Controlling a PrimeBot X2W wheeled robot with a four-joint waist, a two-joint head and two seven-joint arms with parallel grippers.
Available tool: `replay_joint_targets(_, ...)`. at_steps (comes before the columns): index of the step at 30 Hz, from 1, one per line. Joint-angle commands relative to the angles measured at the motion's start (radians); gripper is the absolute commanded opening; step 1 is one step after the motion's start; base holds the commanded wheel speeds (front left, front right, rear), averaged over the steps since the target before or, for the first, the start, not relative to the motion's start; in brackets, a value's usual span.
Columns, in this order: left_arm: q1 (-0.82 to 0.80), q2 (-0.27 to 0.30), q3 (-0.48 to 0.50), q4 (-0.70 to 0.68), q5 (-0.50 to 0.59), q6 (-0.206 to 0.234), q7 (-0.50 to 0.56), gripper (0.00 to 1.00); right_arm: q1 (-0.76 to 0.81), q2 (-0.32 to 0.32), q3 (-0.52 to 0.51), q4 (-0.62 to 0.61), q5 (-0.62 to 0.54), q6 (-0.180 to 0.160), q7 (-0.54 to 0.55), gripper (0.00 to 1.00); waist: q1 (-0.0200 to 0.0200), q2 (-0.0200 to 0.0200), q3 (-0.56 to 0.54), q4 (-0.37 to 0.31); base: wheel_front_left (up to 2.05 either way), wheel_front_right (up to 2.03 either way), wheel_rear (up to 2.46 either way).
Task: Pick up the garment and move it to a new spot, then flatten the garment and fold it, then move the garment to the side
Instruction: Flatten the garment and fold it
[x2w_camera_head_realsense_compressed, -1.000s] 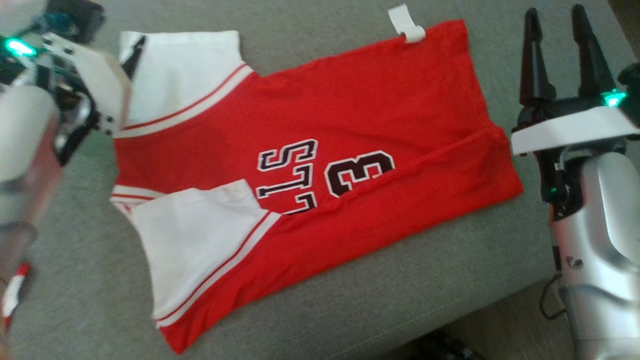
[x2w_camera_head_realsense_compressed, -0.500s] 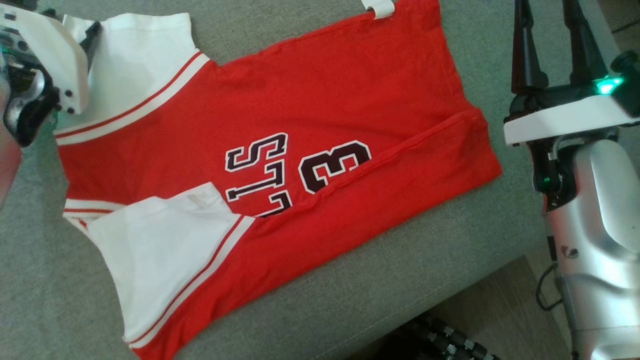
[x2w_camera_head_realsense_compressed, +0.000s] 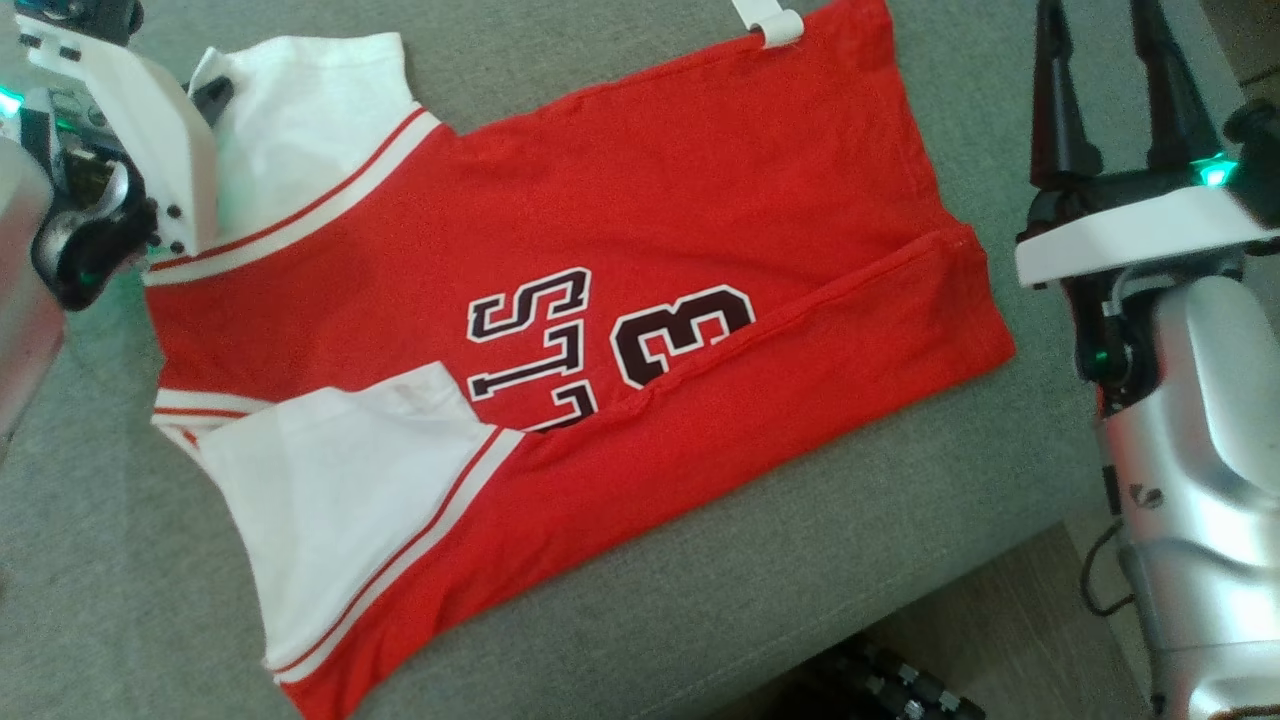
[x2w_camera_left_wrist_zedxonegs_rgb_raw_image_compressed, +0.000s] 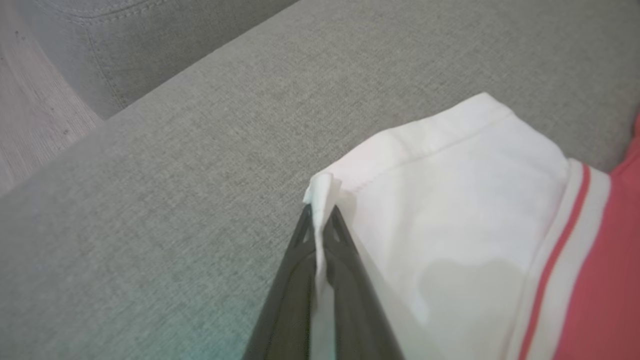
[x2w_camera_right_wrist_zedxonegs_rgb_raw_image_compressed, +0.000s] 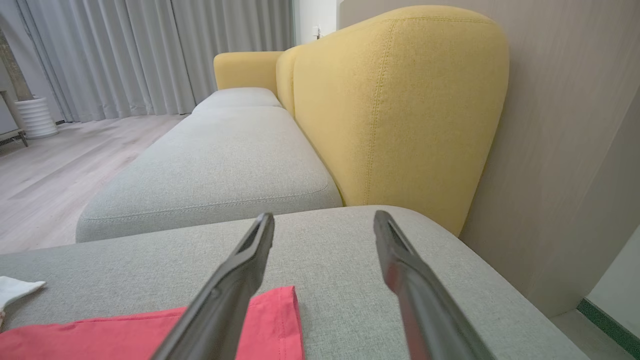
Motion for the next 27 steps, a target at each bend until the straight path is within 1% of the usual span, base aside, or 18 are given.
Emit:
replay_joint_targets(1, -0.023, 0.038, 0.016, -0.003, -0.005, 0.002, -0.003, 0.0, -0.021, -0.014, 0.002, -0.026, -0.006, -0.001, -0.008, 1.0, 0.0, 0.0, -0.007, 0.007, 0.0, 0.0, 0.0)
replay_joint_targets(4, -0.034, 0.025, -0.004, -0.006, -0.008, 0.002, -0.058, 0.0, -0.023, -0.026, -0.004, -0.014, -0.011, -0.001, -0.005, 1.0, 0.0, 0.0, -0.024, 0.027, 0.0, 0.0, 0.0)
replay_joint_targets(5, -0.043, 0.017, -0.02, -0.013, -0.004, 0.002, -0.104, 0.0, -0.028, -0.035, -0.006, -0.007, -0.015, -0.001, 0.0, 1.0, 0.0, 0.0, -0.037, 0.042, 0.0, 0.0, 0.0)
replay_joint_targets(7, -0.053, 0.01, -0.033, -0.02, -0.001, 0.002, -0.153, 0.0, -0.033, -0.044, -0.009, 0.001, -0.019, -0.001, 0.005, 1.0, 0.0, 0.0, -0.05, 0.057, 0.0, 0.0, 0.0)
replay_joint_targets(14, -0.084, 0.008, -0.074, -0.063, 0.021, 0.002, -0.31, 0.0, -0.046, -0.072, -0.016, 0.03, -0.017, -0.001, 0.021, 1.0, 0.0, 0.0, -0.089, 0.104, 0.0, 0.0, 0.0)
replay_joint_targets(18, -0.091, 0.002, -0.087, -0.11, 0.035, 0.002, -0.379, 0.0, -0.056, -0.108, -0.021, 0.054, -0.015, -0.001, 0.034, 1.0, 0.0, 0.0, -0.103, 0.147, 0.0, 0.0, 0.0)
replay_joint_targets(21, -0.089, -0.007, -0.095, -0.15, 0.055, 0.002, -0.421, 0.0, -0.072, -0.148, -0.009, 0.084, -0.021, -0.001, 0.054, 1.0, 0.0, 0.0, -0.108, 0.191, 0.0, 0.0, 0.0)
replay_joint_targets(24, -0.077, -0.02, -0.1, -0.198, 0.074, 0.004, -0.452, 0.0, -0.095, -0.193, 0.026, 0.132, -0.025, -0.001, 0.084, 1.0, 0.0, 0.0, -0.108, 0.238, 0.0, 0.0, 0.0)
replay_joint_targets(27, -0.06, -0.031, -0.105, -0.257, 0.089, 0.018, -0.468, 0.0, -0.125, -0.24, 0.069, 0.205, -0.016, -0.001, 0.126, 1.0, 0.0, 0.0, -0.102, 0.283, 0.0, 0.0, 0.0)
